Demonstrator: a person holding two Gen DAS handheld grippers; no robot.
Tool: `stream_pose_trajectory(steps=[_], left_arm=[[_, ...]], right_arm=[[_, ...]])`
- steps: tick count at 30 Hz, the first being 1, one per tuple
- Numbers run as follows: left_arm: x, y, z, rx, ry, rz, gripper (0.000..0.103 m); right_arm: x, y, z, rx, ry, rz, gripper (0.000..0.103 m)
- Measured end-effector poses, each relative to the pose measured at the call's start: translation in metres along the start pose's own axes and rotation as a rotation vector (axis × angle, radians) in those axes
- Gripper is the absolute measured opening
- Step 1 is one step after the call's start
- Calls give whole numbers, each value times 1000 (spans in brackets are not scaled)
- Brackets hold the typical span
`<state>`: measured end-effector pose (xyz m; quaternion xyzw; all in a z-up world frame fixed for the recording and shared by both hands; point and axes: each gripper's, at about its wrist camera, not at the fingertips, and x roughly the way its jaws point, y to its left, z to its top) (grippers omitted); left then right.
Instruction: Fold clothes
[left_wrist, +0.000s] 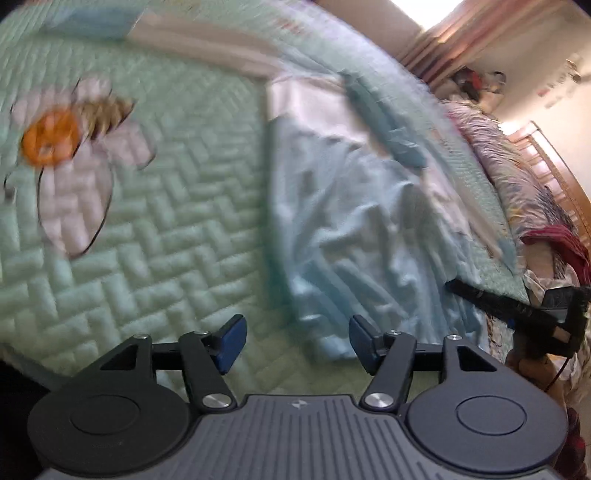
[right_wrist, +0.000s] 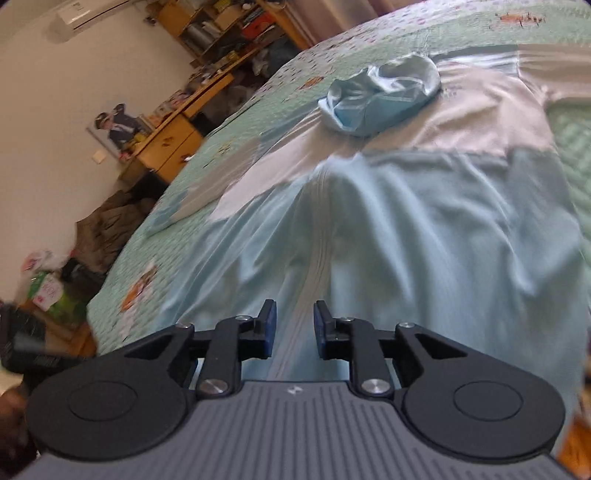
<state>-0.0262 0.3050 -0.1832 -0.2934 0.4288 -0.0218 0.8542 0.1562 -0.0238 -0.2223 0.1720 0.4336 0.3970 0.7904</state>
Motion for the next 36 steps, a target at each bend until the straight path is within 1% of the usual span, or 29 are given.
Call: stream_pose_trajectory(steps=[2, 3, 4, 5, 7, 8, 9, 12, 14, 16, 18, 19, 20, 21, 22, 23, 24, 26, 27, 30, 33, 36], left_arm=[[7, -28, 5, 84, 7, -111, 68], [12, -43, 7, 129, 17, -173, 72], [18, -59, 10, 174, 28, -230, 77], [29, -75, 12, 213, 43, -267, 77], [54, -99, 16, 261, 66, -297, 77], [68, -108, 18, 284, 77, -311, 77], [82, -115, 20, 307, 88, -313, 77], [119, -122, 24, 340, 126, -282, 77], [134, -115, 25, 314, 136, -277, 77], [144, -106, 25, 277, 144, -295, 77], [147, -96, 26, 239, 148, -336, 77], [147, -91, 27, 220, 150, -358, 77], [148, -86, 28, 201, 154, -378, 77], [149, -82, 30, 182, 160, -391, 77], [150, -79, 31, 164, 167, -404, 77], [151, -77, 33, 153, 174, -411, 77], [153, -76, 34, 145, 179, -417, 77], [155, -75, 35, 133, 187, -423, 77], [155, -75, 35, 126, 190, -427, 77], [156, -73, 34, 105, 193, -438, 78], [158, -72, 34, 87, 202, -453, 84], [156, -67, 38, 74, 196, -454, 86]], right_arm=[[7, -3, 0, -18, 29, -8, 24], [13, -4, 2, -31, 43, -20, 24], [18, -5, 3, -44, 57, -31, 23], [23, -7, 7, -38, 57, -37, 20], [29, -12, 22, 5, 27, -41, 21], [28, -11, 31, 10, 6, -40, 24], [24, -9, 40, 6, -17, -24, 24], [24, -7, 69, -7, -55, 17, 24], [32, -6, 91, -26, -62, 4, 25], [49, -9, 112, -34, -45, 37, 25], [74, -19, 128, -42, 7, 52, 24], [90, -27, 136, -43, 42, 29, 23], [107, -37, 145, -47, 71, -39, 17], [122, -46, 153, -57, 76, -102, 2], [130, -56, 161, -47, 59, -100, 0], [133, -67, 169, -7, 35, -71, 0], [135, -73, 176, 20, 8, -78, 0], [136, -79, 187, 27, -45, -127, 0], [136, -80, 189, 21, -55, -140, 0], [136, -78, 190, -27, -50, -162, 0], [140, -71, 188, -102, -37, -192, 0], [151, -66, 195, -172, -53, -250, 0]])
